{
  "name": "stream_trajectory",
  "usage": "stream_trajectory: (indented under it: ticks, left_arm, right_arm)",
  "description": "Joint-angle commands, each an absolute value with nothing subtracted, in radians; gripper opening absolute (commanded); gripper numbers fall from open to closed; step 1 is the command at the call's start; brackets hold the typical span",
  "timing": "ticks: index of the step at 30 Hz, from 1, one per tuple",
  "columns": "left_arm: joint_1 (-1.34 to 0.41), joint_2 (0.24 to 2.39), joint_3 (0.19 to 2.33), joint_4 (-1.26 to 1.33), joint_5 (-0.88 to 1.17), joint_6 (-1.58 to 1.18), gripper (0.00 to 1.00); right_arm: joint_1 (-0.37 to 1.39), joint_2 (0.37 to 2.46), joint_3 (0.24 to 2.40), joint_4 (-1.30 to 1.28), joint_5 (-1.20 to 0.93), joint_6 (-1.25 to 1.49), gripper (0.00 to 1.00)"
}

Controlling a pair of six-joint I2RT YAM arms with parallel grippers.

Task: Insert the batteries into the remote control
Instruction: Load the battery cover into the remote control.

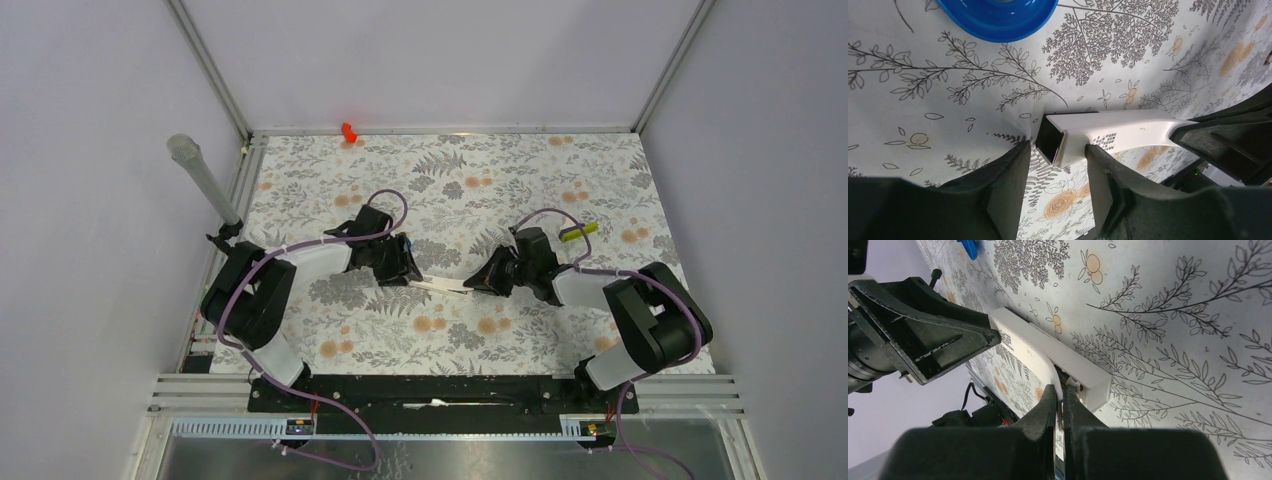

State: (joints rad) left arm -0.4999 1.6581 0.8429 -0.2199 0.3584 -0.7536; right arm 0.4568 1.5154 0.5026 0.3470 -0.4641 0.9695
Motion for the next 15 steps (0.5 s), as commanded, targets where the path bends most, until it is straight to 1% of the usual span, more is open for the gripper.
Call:
stream_trajectory:
  ticks: [1, 5, 7, 9, 15]
  left_arm:
    - [-0.543, 1.715, 0.847, -0.308, 0.245, -0.706, 0.48]
    - [-0.562, 1.744, 0.856, -0.343, 0.218, -0.693, 0.46]
    - [-0.566, 1.758, 0.856, -0.352, 0.216, -0.689, 0.4]
    - [-0.567, 1.763, 0.85, -0.353, 0.209, -0.686, 0.37]
    - [-0.568, 1.768, 0.839, -0.354, 0.197, -0.684, 0.36]
  right_arm:
    - [0.469, 1.568, 0.516, 0.253, -0.446, 0.902, 0.04]
    - [0.468, 1.542, 0.53, 0.206, -0.431, 0.873, 0.05]
    - [0.468, 1.528, 0.534, 0.187, -0.43, 0.863, 0.05]
    - [0.467, 1.52, 0.536, 0.172, -0.431, 0.859, 0.05]
    - [0.468, 1.51, 0.537, 0.129, -0.402, 0.86, 0.05]
